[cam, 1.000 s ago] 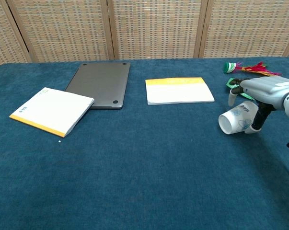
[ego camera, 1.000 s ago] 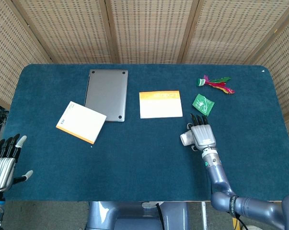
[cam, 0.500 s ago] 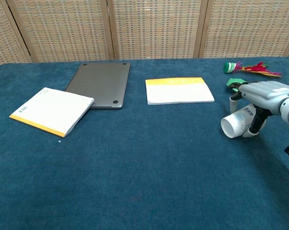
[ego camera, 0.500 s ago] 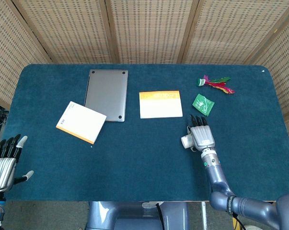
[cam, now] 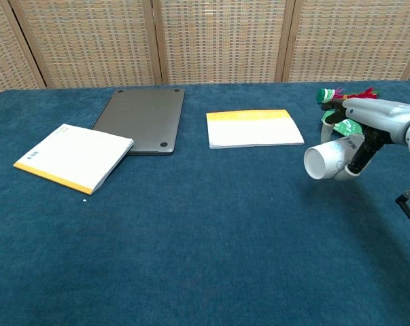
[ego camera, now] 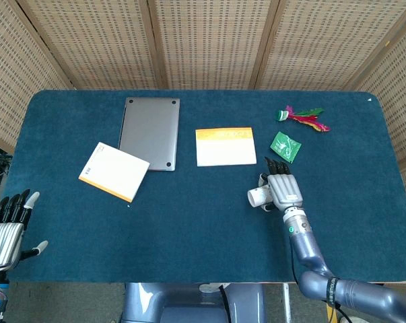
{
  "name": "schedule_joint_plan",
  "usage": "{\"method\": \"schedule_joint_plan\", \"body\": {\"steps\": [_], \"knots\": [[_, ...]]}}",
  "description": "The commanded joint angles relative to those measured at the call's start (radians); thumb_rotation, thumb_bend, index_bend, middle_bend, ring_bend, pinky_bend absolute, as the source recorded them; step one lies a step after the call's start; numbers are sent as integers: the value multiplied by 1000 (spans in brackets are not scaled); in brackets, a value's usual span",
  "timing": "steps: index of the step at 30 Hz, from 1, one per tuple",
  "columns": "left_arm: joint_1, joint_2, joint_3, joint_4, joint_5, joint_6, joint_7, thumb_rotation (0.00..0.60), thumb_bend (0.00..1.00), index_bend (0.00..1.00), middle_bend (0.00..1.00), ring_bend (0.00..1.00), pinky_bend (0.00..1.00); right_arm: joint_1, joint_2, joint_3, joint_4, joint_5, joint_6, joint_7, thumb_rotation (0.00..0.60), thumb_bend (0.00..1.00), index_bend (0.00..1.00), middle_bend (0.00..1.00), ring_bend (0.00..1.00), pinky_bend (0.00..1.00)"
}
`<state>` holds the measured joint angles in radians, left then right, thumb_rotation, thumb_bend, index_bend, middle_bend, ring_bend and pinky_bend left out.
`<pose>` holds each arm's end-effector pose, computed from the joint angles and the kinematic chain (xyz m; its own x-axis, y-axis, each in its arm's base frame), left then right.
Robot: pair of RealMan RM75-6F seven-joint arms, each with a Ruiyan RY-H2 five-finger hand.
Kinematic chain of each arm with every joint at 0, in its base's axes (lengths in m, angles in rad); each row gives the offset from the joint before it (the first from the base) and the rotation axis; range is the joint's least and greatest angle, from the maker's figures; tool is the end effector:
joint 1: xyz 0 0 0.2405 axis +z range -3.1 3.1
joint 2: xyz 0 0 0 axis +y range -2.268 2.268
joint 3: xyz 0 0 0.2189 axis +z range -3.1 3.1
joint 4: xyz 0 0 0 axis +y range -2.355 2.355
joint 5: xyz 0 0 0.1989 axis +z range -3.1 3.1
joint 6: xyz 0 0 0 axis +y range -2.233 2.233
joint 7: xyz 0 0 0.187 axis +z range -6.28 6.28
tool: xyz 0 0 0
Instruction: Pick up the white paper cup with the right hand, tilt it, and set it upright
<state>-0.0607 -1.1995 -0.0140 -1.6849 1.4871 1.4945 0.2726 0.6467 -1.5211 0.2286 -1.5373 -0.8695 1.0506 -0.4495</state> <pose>-0.2604 0.2049 0.1202 0.5023 0.0515 0.8632 0.8640 0.0099 -0.5034 -0.1636 -0.3566 0.0048 0.3497 -0.2741 0.8958 -0.9367 -0.0845 0.3398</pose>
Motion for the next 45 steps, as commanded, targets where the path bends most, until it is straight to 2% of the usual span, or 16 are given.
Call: {"method": "schedule_joint_plan", "body": {"steps": [1,5,14,31,45], "knots": [[1,-2,1,1,1,1,4,600,107,0,0,0,0,-7,59,32,-75,104,-64,48,600,246,486,38,0,0],[0,1,0,-5,3,2,9,600,107,0,0,0,0,4,76,36,-94,184,-112,67,600,245,485,25,0,0],[2,-2,0,-3,3,5,12,600,108,0,0,0,0,33,51,19,-62,245,-135,77,600,246,484,0,0,0],[2,-7,5,-2,12,4,23,600,108,0,0,0,0,40,53,1,-32,256,-106,100,600,245,465,0,0,0],[2,-8,3,-1,9,4,22,600,109,0,0,0,0,39,69,20,-62,282,-157,187,600,246,478,0,0,0]]}}
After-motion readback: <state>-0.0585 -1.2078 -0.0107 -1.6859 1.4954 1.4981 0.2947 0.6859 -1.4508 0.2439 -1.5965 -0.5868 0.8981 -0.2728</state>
